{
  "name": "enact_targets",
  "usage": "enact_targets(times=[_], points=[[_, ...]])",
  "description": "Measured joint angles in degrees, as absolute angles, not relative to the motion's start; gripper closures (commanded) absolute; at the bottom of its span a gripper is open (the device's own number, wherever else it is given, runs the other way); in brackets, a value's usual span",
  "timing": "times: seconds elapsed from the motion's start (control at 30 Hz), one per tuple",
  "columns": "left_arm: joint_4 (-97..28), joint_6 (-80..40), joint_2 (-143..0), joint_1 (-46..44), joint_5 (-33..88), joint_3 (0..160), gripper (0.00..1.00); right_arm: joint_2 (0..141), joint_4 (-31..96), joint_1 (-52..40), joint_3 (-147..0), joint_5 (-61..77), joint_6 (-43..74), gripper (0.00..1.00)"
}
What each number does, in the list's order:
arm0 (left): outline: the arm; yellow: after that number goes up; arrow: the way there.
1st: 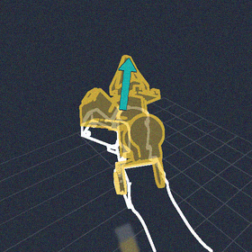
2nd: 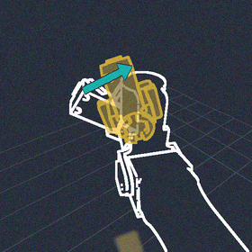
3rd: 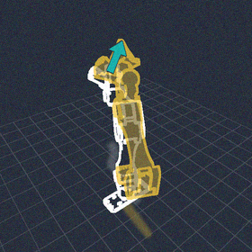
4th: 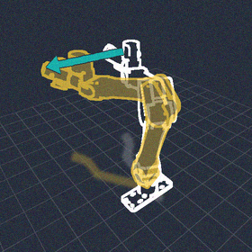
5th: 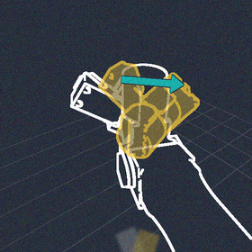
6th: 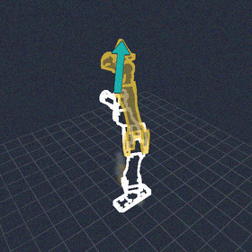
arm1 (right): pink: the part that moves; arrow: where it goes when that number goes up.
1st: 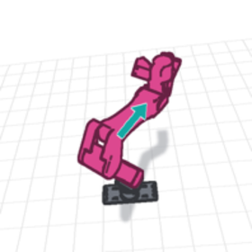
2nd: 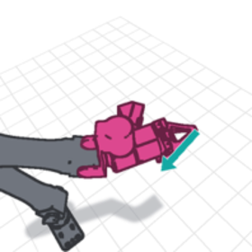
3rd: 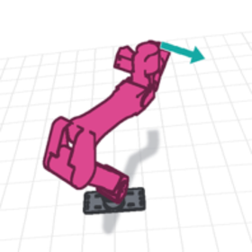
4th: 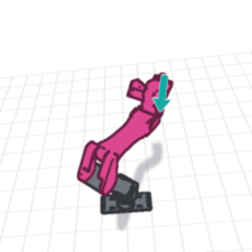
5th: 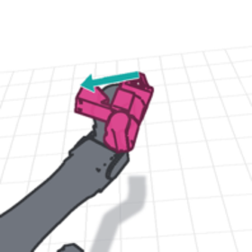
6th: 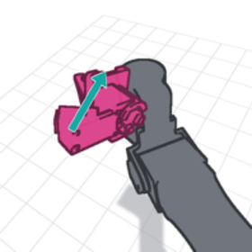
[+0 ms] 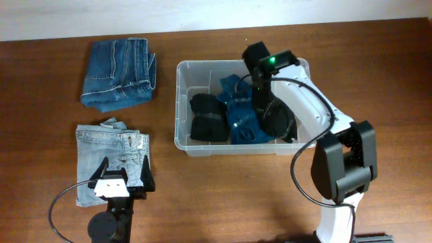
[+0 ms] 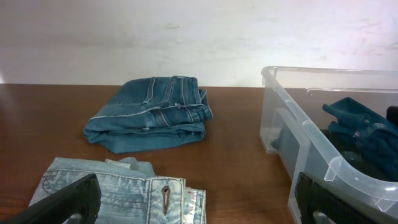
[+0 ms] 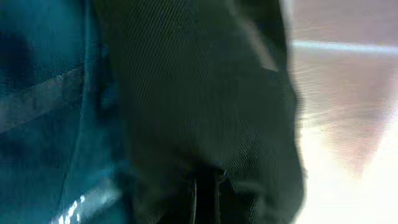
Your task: Pack container
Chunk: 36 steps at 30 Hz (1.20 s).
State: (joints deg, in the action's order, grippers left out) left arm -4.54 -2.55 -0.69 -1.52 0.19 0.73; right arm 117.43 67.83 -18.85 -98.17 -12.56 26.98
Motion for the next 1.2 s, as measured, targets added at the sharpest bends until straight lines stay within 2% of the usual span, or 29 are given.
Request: enact_targets(times=[0.33, 0.5, 0.57, 0.67, 0.7, 0.77, 0.8, 0.83, 0.93, 1.2], points=[[-4.54, -2.55, -0.69, -1.52, 0.19, 0.73, 0.01, 117.58, 66.26, -18.83, -96.31, -9.45, 26.98, 0.96], [-4.54, -2.55, -0.69, -1.52, 0.19, 0.73, 0.01, 117.58, 71.61, -18.83, -99.48, -8.03, 26.98, 0.95], [-4.54, -2.55, -0.67, -1.52, 0.19, 0.73, 0.01, 117.56, 75.77, -18.85, -103.61, -7.81, 26.98, 0.86], [-4.54, -2.55, -0.69, -1.52, 0.19, 0.73, 0.01, 116.68, 82.08, -18.85, -113.23, -8.56, 26.81, 0.57], [-4.54, -2.55, -0.69, -1.52, 0.19, 0.73, 0.01, 115.77, 84.36, -18.85, -117.19, -8.97, 26.41, 0.44], [-4.54, -2.55, -0.69, -1.52, 0.19, 0.73, 0.01, 113.58, 88.31, -18.85, -124.14, -9.67, 25.45, 0.32], [-4.54, -2.55, -0.69, -1.52, 0.19, 0.73, 0.01, 112.57, 90.30, -18.85, -127.04, -10.20, 25.08, 0.05], [-4.54, -2.55, -0.69, -1.52, 0.19, 0.73, 0.01, 110.56, 93.58, -18.85, -132.05, -11.40, 24.88, 0.01], [-4.54, -2.55, -0.67, -1.52, 0.19, 0.73, 0.01, 106.21, 96.73, -18.83, -138.43, -13.26, 23.46, 0.02], [-4.54, -2.55, -0.67, -1.52, 0.19, 0.73, 0.01, 94.19, 96.84, -18.52, -137.62, -12.14, 20.86, 0.02]])
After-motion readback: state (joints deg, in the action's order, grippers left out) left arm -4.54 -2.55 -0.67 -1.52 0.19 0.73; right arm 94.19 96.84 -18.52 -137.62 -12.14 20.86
